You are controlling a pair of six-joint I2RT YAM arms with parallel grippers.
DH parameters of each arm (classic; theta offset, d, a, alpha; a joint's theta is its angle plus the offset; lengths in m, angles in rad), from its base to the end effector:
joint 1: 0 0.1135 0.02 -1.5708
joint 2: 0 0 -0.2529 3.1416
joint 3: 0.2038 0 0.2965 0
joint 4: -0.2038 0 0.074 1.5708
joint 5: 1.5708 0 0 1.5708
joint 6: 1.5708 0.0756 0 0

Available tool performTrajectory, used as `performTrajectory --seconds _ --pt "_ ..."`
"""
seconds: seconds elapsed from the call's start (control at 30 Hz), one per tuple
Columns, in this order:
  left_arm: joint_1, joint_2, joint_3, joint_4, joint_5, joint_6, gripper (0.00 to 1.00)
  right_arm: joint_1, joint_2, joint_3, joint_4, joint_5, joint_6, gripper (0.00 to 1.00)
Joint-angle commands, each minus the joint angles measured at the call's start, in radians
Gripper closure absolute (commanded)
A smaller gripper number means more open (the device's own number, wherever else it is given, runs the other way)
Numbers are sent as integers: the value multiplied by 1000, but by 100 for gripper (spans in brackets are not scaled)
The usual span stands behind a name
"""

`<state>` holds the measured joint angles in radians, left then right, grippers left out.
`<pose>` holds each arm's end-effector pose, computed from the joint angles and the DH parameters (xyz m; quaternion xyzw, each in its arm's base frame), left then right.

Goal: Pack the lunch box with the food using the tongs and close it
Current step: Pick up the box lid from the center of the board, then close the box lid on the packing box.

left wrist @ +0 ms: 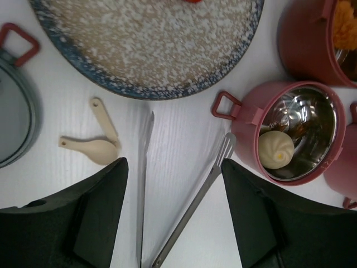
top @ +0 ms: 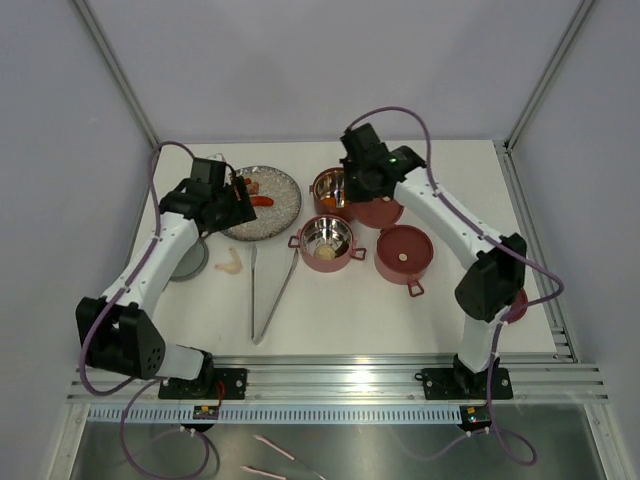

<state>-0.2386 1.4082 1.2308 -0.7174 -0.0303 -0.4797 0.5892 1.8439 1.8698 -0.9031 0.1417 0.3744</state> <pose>0.3591 -0.0850 0.2542 -0.1184 0.9359 -0.1032 0.3154 0.3984 0.2535 0.3101 -0.0766 0.9353 0.0981 0.3313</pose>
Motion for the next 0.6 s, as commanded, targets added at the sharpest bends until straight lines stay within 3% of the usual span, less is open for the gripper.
performTrajectory --seconds 0.0,0.17,0.57 --pt "38 -95 75 -28 -28 -11 28 92 90 109 -83 29 -3 100" --pt "48 -147 98 -47 -29 -11 27 191 228 213 -108 21 -8 100" --pt "55 -178 99 -65 -39 -5 26 258 419 325 -122 -21 -12 100"
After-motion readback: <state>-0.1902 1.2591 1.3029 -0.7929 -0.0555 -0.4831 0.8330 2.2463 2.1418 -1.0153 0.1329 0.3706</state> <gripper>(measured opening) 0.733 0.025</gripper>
